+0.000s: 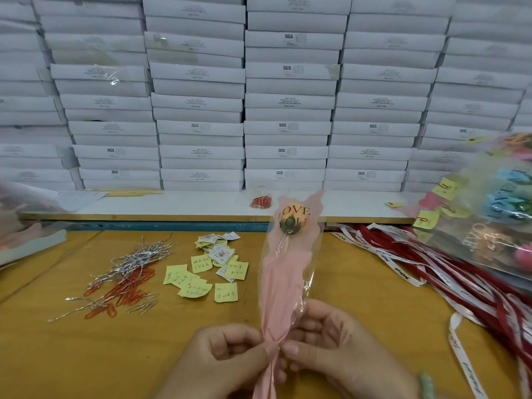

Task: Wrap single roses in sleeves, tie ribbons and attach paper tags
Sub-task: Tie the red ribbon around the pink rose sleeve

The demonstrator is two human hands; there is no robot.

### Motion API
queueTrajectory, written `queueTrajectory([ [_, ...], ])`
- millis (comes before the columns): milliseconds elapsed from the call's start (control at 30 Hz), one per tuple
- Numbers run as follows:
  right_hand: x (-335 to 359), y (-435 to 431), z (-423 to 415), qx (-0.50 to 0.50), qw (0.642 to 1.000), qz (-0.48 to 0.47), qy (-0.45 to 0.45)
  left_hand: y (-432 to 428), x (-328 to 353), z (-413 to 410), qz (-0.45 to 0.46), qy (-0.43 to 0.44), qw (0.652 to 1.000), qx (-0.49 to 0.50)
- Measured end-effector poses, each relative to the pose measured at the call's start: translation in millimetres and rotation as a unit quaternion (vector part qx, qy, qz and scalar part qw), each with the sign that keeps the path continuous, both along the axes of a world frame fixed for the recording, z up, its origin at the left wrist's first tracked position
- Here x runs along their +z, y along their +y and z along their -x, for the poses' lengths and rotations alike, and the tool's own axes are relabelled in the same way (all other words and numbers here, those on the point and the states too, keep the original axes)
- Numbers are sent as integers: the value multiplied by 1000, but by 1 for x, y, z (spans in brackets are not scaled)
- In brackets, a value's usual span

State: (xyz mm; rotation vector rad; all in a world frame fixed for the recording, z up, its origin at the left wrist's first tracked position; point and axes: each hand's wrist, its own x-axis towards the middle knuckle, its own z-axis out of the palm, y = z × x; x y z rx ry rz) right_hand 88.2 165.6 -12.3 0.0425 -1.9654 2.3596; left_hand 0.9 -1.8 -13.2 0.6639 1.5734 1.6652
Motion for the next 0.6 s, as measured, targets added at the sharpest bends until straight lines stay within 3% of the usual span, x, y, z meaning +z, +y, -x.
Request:
queueTrajectory([
  [333, 5, -3, -2, -46, 997, -47, -29, 3, -5, -2, 6, 1, 998, 69],
  [600, 5, -1, 0, -52, 993, -85, -68, 2, -7, -1, -18, -19, 999, 47],
])
